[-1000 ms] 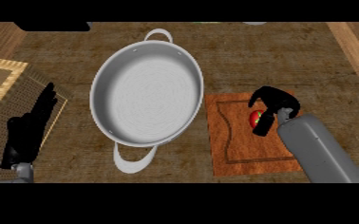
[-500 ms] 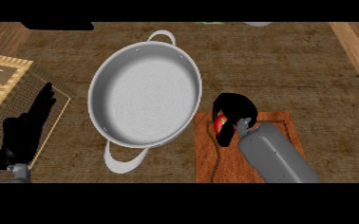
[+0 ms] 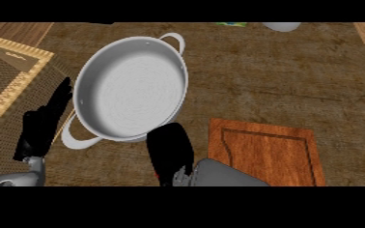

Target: Pick the tomato from the cutting board and place it in the pot

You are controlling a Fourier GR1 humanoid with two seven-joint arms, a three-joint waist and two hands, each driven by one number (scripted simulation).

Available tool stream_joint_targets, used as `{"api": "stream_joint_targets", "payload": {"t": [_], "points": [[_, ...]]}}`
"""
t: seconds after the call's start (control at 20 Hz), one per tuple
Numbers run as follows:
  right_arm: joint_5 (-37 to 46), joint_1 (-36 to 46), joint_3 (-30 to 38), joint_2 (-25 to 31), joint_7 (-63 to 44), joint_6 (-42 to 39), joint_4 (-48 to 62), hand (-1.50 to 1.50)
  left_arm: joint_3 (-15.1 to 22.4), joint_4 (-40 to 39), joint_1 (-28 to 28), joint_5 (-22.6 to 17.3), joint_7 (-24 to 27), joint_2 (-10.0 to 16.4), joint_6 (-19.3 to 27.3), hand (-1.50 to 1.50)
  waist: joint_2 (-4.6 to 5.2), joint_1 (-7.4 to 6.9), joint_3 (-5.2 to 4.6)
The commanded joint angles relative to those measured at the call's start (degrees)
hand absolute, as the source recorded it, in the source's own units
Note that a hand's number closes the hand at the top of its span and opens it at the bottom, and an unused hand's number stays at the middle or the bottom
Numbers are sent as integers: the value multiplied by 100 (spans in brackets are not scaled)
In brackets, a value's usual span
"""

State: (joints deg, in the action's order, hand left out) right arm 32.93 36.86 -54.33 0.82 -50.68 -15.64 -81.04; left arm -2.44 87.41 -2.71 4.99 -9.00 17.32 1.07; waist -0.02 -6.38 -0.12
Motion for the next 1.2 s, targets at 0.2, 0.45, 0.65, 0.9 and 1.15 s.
{"api": "stream_joint_targets", "payload": {"t": [0.2, 0.45, 0.65, 0.9, 1.15], "points": [[590, 1434, -1080, -80, -1524, 1268, -578, 150, -111, -208, -172, 26, -40, 78, 8, 0, -61, 97, -4], [1418, 2232, -889, -79, -2323, 1608, -1030, 150, -30, -322, -79, 142, -11, -136, 216, 0, -112, 292, -7], [1266, 2556, -470, -78, -2534, 2125, -1141, 150, -106, -263, -74, 113, 88, -15, 132, 0, -74, 224, -6], [1135, 3105, 45, -78, -2538, 2427, -855, 150, -55, -207, -100, 103, 14, -122, 158, 0, -37, 236, -7], [1152, 3248, 198, -78, -2417, 2854, -436, 150, -162, 51, 119, 97, 26, -11, 151, 0, -19, 312, 3]]}}
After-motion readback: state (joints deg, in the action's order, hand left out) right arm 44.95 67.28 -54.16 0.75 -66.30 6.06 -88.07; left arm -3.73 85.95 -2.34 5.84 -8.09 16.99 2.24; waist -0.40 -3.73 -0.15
